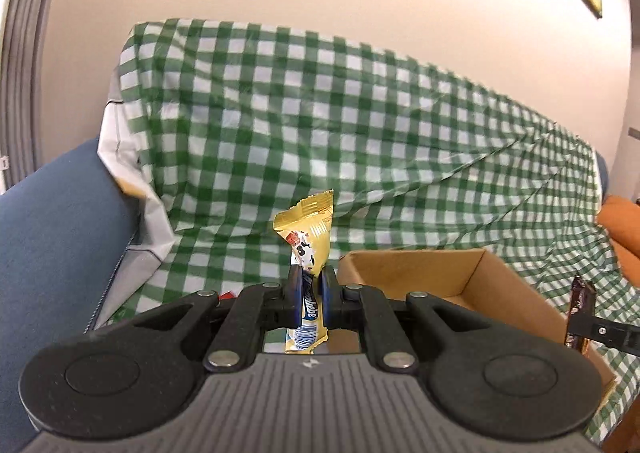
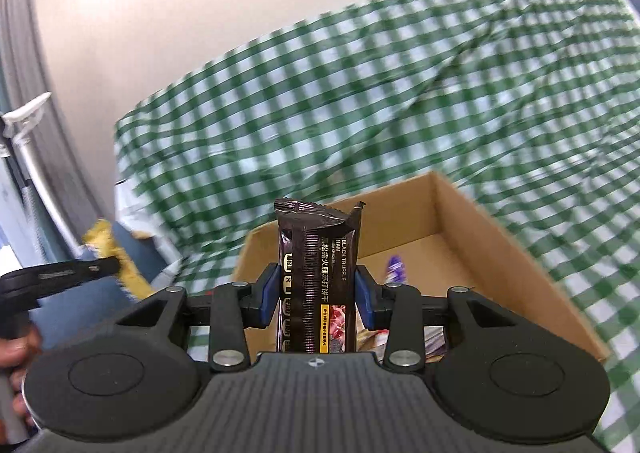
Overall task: Organize snacks
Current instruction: 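Carry the yellow wafer bar and dark chocolate bar with both tools over the box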
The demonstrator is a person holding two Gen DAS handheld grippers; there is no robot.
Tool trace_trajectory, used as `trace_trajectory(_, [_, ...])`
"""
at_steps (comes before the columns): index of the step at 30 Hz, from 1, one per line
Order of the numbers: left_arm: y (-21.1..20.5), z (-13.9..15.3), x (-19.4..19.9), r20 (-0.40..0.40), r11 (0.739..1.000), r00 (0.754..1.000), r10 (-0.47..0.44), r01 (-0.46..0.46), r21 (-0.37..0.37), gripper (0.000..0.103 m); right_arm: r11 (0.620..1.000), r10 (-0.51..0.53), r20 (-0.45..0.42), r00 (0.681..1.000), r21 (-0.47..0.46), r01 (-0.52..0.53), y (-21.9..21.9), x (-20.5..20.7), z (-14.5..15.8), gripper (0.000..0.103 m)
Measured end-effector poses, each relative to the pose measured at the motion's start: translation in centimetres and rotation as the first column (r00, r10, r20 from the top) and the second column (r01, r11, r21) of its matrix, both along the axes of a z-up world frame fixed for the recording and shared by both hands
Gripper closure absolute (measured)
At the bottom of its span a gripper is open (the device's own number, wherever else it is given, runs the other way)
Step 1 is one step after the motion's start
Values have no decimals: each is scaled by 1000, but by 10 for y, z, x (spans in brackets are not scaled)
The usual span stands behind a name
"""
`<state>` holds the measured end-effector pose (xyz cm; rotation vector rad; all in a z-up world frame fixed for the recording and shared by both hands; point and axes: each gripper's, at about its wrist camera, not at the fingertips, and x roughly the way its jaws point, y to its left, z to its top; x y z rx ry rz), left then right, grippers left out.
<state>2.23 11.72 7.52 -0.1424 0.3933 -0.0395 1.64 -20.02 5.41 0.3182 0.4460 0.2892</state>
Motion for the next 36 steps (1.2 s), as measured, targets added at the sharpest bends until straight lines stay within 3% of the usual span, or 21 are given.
trace_trajectory(16, [-36, 8, -8, 107, 991, 986, -128, 130, -12, 94, 959, -269, 30, 963, -87, 270, -28, -3, -1, 62])
trace_trajectory(24, [-60, 5, -10, 117, 978, 972, -206, 207, 3, 94, 953, -286, 31, 958, -101, 287, -28, -2, -3, 62])
trace_trajectory(36, [-90, -7, -15, 113, 947, 942, -317, 309, 84, 94, 955, -260, 59, 964, -135, 266, -20, -1, -1, 62])
